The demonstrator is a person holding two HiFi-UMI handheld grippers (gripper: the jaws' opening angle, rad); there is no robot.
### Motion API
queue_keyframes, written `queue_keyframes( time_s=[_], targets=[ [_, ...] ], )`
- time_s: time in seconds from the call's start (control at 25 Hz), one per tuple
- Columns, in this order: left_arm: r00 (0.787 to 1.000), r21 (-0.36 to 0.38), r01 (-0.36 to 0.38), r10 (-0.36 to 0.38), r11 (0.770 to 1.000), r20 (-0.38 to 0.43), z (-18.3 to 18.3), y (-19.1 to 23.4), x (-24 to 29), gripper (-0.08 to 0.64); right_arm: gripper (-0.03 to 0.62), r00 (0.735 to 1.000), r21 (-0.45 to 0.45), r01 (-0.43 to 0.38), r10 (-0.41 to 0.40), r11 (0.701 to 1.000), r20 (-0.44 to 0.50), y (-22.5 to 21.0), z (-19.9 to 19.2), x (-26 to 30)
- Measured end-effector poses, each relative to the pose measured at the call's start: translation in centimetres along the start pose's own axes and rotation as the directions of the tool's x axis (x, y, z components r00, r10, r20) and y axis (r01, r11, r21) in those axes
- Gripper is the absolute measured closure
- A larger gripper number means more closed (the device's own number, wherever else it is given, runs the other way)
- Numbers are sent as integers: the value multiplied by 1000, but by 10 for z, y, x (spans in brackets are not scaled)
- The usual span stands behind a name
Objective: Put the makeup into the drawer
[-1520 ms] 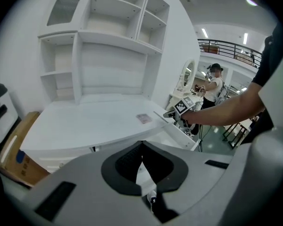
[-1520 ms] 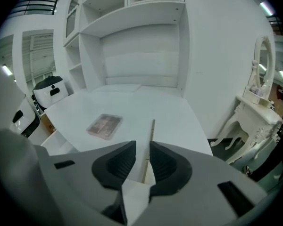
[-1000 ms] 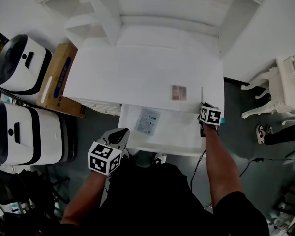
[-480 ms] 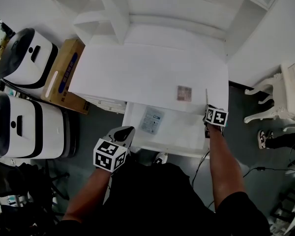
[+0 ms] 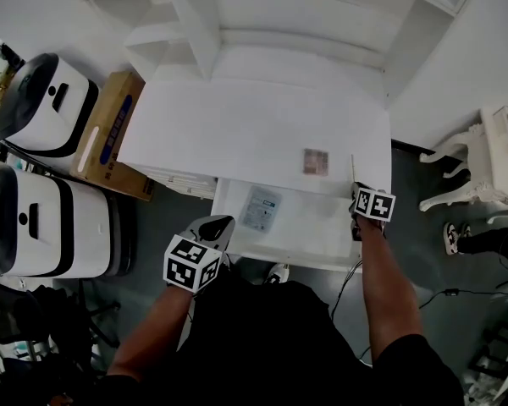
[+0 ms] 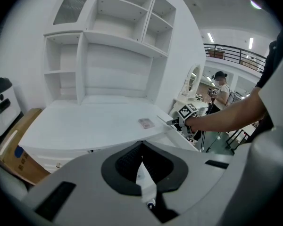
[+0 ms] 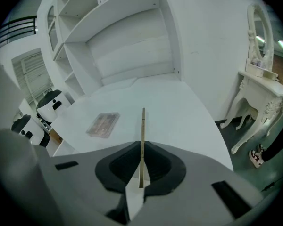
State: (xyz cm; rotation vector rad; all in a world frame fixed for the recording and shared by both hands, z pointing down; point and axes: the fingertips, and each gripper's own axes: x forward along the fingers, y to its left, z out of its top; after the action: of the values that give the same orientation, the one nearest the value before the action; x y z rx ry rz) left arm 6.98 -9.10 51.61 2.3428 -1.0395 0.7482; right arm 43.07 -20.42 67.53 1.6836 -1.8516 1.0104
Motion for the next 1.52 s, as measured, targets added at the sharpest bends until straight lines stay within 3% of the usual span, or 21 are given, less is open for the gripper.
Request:
queue_keyframes(
  time_s=[0.2, 0.36, 0.6, 0.84, 0.96, 1.04, 1.28, 1.52],
  targets=[
    [1000, 18, 5, -5, 1000, -5, 1, 9, 6, 555, 548, 994, -87, -88, 93, 992, 59, 38, 2, -26],
    [999, 34, 30, -29, 999, -20, -4, 16, 14, 555, 548, 979, -233, -184, 200, 955, 47, 94, -14, -48],
    [996, 53, 79, -76, 995, -56, -11, 27, 19, 555, 548, 946, -403, -323, 304, 856, -111, 180, -77, -52],
    [993, 55, 97, -93, 994, -79, -18, 48, 5, 555, 548, 915, -564, -396, 260, 724, -309, 243, -137, -24],
    [994, 39, 85, -82, 996, -77, -21, 64, -6, 555, 548, 905, -612, -411, 218, 676, -367, 261, -152, -2],
    [994, 22, 77, -75, 997, -73, -25, 73, -11, 555, 548, 904, -627, -402, 179, 668, -389, 265, -158, 15],
    [994, -17, 69, -70, 997, -81, -43, 87, -26, 555, 548, 906, -633, -355, 86, 688, -415, 266, -166, 59],
    [994, -34, 38, -41, 999, -105, -60, 105, -47, 555, 548, 924, -674, -289, 13, 680, -383, 262, -160, 91]
  ],
)
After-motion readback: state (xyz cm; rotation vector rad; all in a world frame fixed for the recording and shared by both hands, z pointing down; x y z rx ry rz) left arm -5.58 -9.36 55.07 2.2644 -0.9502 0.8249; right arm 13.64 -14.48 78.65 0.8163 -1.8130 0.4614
